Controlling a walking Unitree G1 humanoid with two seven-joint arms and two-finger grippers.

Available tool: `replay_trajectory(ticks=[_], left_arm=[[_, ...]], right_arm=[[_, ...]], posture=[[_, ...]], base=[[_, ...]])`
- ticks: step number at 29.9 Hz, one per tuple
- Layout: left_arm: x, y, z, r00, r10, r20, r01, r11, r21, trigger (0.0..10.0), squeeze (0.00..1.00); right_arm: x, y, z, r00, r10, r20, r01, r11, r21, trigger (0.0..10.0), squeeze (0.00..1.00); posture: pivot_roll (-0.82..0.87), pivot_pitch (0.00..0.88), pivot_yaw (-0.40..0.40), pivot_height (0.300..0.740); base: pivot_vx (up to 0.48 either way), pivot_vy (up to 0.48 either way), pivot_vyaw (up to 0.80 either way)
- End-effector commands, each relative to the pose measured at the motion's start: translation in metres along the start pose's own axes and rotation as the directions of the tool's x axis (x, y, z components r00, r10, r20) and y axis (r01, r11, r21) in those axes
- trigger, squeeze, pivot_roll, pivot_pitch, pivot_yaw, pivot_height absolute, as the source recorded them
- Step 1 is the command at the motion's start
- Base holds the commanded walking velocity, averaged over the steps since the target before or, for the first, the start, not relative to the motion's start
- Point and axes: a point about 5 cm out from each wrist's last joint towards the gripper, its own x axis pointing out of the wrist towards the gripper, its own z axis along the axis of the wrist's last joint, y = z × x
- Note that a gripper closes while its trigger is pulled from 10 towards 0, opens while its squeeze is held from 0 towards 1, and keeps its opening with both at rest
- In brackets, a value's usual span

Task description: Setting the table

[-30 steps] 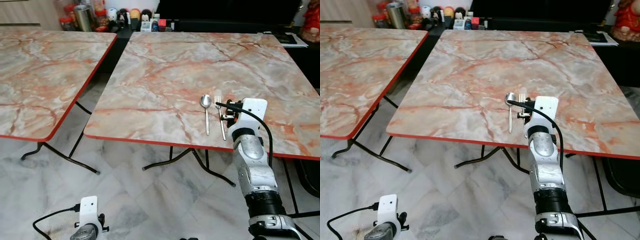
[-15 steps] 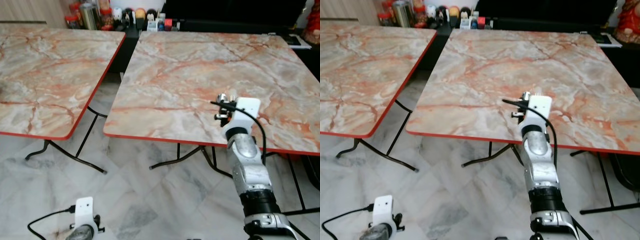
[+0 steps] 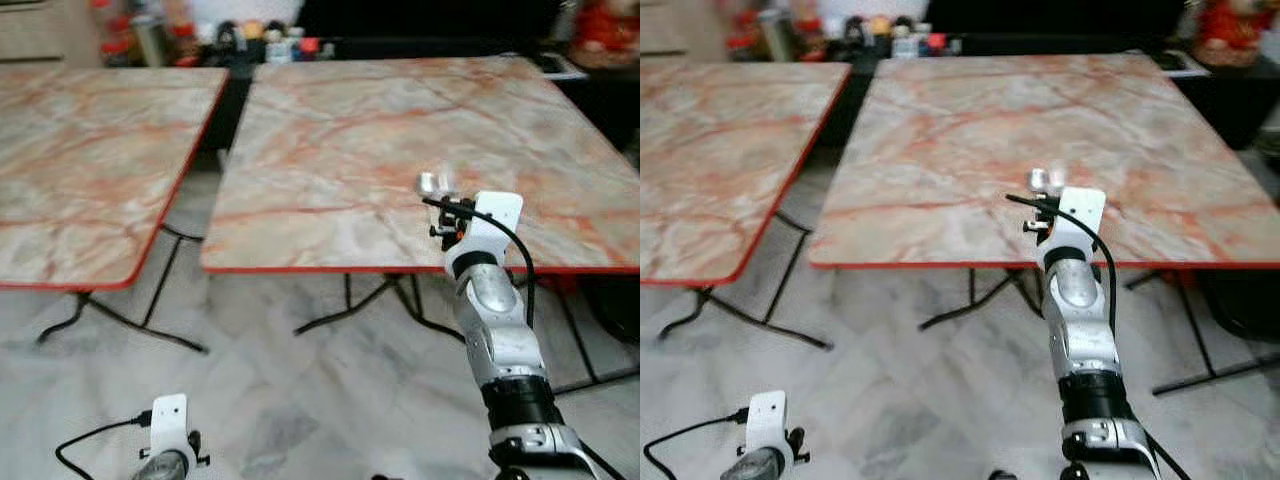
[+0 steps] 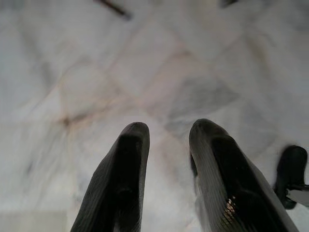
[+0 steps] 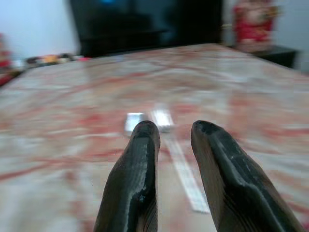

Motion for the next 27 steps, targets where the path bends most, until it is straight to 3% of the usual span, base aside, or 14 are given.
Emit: replay_trajectory(ticks=[1, 10, 15, 18, 27], left_arm=[[-0.0007, 0.0009, -0.0051, 1.000, 0.003, -0.025, -0.003, 1.000, 0.022, 10.0, 0.00], [-0.0004, 0.0005, -0.0029, 1.000, 0.003, -0.016, -0.002, 1.000, 0.017, 10.0, 0.00], [-0.0004, -0.0002, -0.0031, 1.000, 0.005, -0.018, -0.005, 1.000, 0.016, 10.0, 0.00], [-0.0004, 0.0001, -0.0040, 1.000, 0.010, -0.026, -0.010, 1.000, 0.007, 10.0, 0.00], [-0.0006, 0.0019, -0.0046, 1.000, 0.016, -0.027, -0.016, 1.000, 0.006, 10.0, 0.00]], right_arm=[[0.0000, -0.0026, -0.0003, 1.000, -0.012, 0.001, 0.012, 1.000, 0.003, 10.0, 0.00], [-0.0002, -0.0021, 0.0002, 1.000, -0.011, 0.002, 0.011, 1.000, 0.004, 10.0, 0.00], [-0.0010, 0.0009, 0.0008, 1.000, 0.016, 0.012, -0.016, 0.999, -0.036, 10.0, 0.00], [-0.0015, 0.0040, 0.0003, 0.999, 0.042, 0.012, -0.041, 0.998, -0.048, 10.0, 0.00], [-0.0020, 0.0021, -0.0001, 1.000, 0.029, 0.012, -0.029, 0.999, -0.017, 10.0, 0.00]], posture=[[-0.08, 0.114, 0.025, 0.740], [-0.08, 0.118, 0.025, 0.740], [-0.08, 0.118, 0.025, 0.740], [-0.08, 0.118, 0.023, 0.740], [-0.08, 0.119, 0.024, 0.740]], base=[[0.337, 0.000, 0.00], [0.344, 0.000, 0.00], [0.339, 0.000, 0.00], [0.085, 0.000, 0.80], [0.000, 0.423, 0.18]])
